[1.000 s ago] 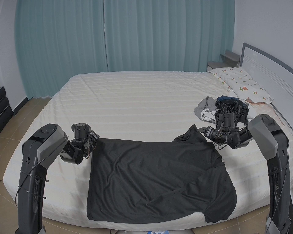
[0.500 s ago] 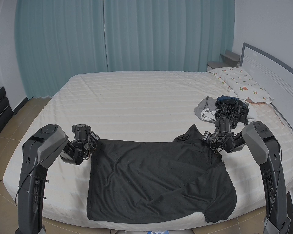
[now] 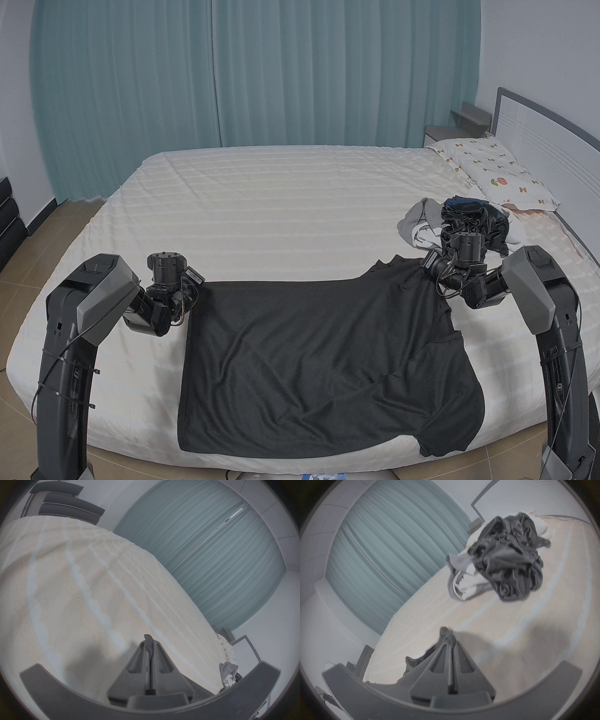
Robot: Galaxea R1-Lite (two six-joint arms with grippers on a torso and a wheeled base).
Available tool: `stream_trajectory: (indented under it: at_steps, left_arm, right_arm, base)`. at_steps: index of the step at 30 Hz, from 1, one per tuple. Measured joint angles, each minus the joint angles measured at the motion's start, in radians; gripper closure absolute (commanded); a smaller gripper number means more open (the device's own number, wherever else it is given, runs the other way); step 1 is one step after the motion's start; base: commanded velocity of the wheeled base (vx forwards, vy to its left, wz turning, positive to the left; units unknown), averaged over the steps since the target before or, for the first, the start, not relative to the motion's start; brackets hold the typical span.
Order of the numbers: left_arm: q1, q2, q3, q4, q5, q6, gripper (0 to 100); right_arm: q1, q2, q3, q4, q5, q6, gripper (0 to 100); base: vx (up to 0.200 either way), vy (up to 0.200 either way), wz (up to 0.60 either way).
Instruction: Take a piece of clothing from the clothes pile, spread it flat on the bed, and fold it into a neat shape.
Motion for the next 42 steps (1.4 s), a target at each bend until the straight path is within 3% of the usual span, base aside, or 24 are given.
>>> stream_trajectory:
  at_steps: [8, 21, 31, 32, 42]
  left_arm:
    - [0.000, -0.017, -0.032, 0.043, 0.018, 0.076, 100]
    - [0.004, 0.019, -0.203, 0.094, 0.077, 0.107, 100]
    - [0.008, 0.083, -0.243, 0.102, 0.082, 0.113, 100]
    - [0.008, 0.089, -0.251, 0.102, 0.082, 0.113, 0]
    - [0.008, 0.132, -0.287, 0.104, 0.085, 0.113, 0]
  right_arm:
    - [-0.019, 0.010, -0.076, -0.064, -0.076, 0.002, 100]
    - [-0.027, 0.049, -0.113, -0.188, -0.108, -0.010, 100]
    - [-0.018, 0.093, -0.127, -0.187, -0.117, -0.043, 100]
    - [-0.018, 0.097, -0.127, -0.187, -0.117, -0.044, 0]
    - [-0.017, 0.113, -0.095, -0.173, -0.116, -0.049, 0]
  base:
    - [0.000, 0.000, 0.00]
    - [0.000, 0.000, 0.00]
    - [0.000, 0.000, 0.00]
    - [0.000, 0.000, 0.00]
    - [0.000, 0.000, 0.00]
